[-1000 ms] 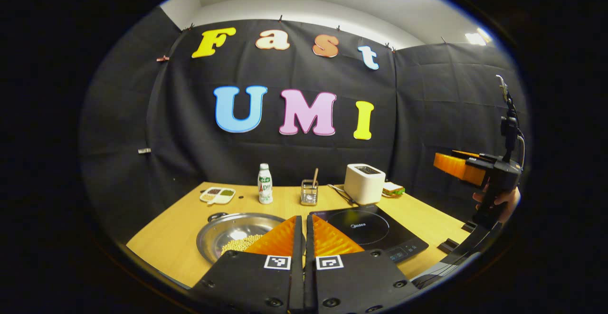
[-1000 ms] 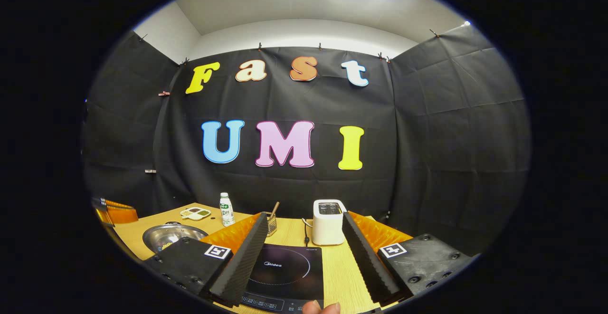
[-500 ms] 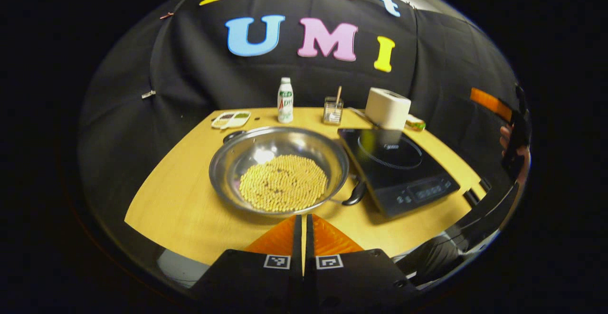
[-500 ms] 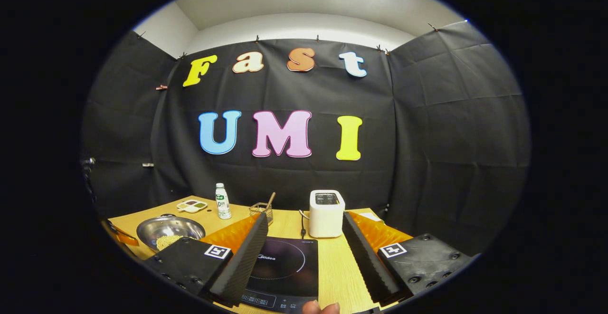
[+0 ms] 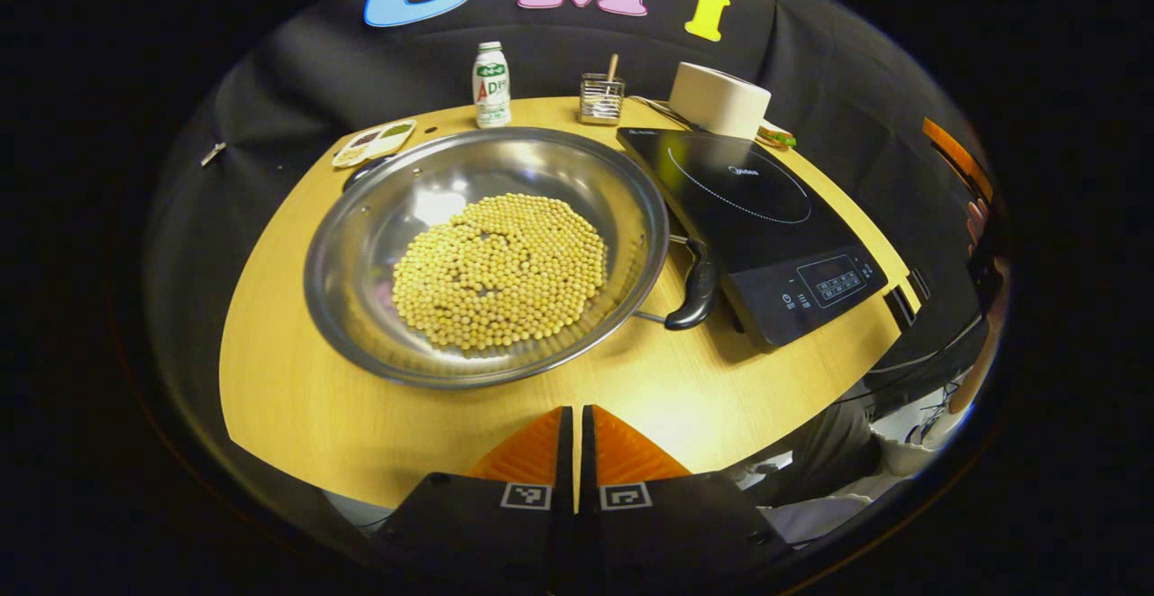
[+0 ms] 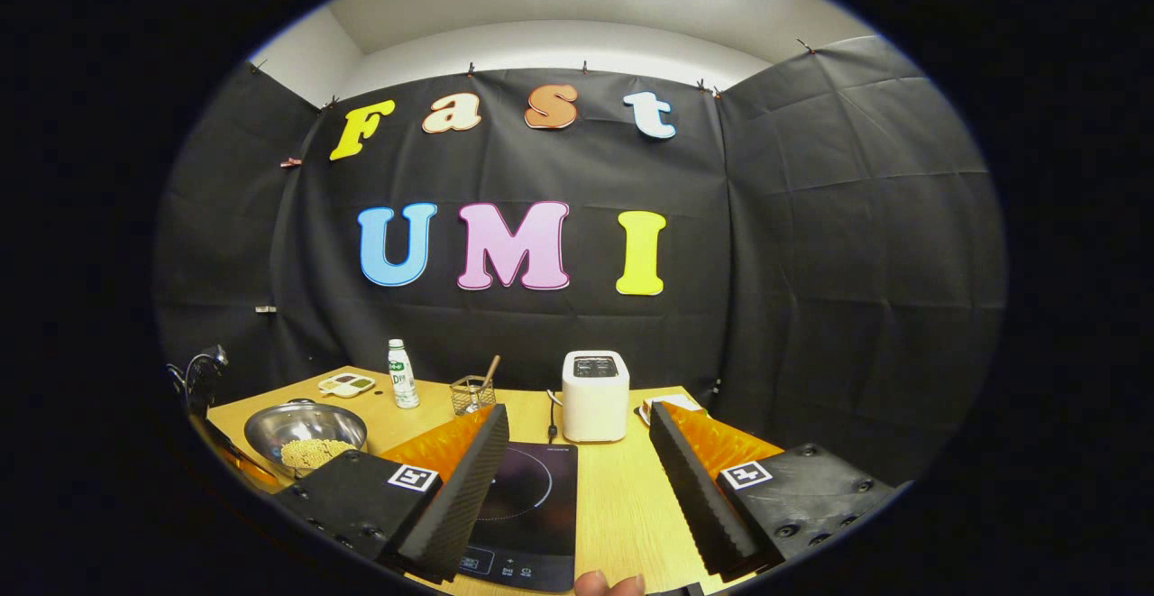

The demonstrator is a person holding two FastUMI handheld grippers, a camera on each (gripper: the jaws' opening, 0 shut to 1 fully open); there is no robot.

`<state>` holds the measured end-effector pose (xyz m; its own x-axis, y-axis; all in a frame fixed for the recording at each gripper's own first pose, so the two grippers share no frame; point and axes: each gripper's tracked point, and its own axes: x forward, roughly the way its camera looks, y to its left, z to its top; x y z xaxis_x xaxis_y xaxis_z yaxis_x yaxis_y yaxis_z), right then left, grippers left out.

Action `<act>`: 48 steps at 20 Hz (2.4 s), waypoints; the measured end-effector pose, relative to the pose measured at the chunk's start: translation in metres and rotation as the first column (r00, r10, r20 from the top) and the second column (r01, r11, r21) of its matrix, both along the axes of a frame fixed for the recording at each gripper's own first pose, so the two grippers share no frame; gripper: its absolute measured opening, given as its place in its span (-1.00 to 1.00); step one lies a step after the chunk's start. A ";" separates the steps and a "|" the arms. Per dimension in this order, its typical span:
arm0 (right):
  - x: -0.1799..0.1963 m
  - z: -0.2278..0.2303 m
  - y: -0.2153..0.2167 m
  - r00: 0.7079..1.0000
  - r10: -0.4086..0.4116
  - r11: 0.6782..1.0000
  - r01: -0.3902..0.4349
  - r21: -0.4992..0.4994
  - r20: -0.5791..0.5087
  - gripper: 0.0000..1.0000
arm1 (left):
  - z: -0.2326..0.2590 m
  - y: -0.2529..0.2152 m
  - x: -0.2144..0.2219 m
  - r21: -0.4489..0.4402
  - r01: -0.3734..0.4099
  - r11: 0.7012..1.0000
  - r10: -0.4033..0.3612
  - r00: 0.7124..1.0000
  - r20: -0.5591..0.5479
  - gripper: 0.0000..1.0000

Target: First push the handle of the pot to place it horizontally, then grasp the pot with both hands and set it on the induction cooktop.

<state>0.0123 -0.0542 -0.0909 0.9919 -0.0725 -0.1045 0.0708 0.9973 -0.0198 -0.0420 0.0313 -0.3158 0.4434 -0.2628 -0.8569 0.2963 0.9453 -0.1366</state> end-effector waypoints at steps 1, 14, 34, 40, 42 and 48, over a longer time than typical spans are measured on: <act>-0.001 -0.001 -0.002 1.000 -0.004 1.000 0.004 0.005 -0.003 0.95 | 0.003 -0.004 0.005 0.012 0.008 1.000 -0.008 1.000 -0.009 -0.89; -0.011 -0.019 -0.035 0.999 -0.029 0.999 0.029 0.016 -0.032 0.95 | 0.015 -0.058 0.037 0.061 0.083 0.995 -0.079 0.995 -0.060 -0.90; -0.011 -0.038 -0.062 0.996 -0.049 0.999 0.050 0.007 -0.070 0.95 | 0.016 -0.110 0.159 0.074 -0.044 0.996 0.043 0.999 0.012 -0.90; -0.006 -0.035 -0.055 0.997 -0.042 0.999 0.044 0.031 -0.067 0.96 | 0.020 -0.115 0.166 0.062 -0.039 0.997 0.037 0.998 0.042 -0.90; -0.004 -0.035 -0.048 0.997 -0.028 0.999 0.031 0.043 -0.069 0.95 | 0.031 -0.116 0.163 0.032 -0.037 0.999 0.034 0.996 0.082 -0.89; 0.008 -0.042 0.000 0.987 0.075 0.987 -0.053 0.152 -0.142 0.96 | 0.117 -0.083 0.165 -0.074 -0.058 0.996 0.081 0.924 0.373 0.33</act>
<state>0.0207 -0.0542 -0.1325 0.9670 0.0177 -0.2543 0.0138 0.9925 0.1216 0.1228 -0.0517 -0.1993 0.7482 -0.2658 -0.6080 0.2707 0.9588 -0.0860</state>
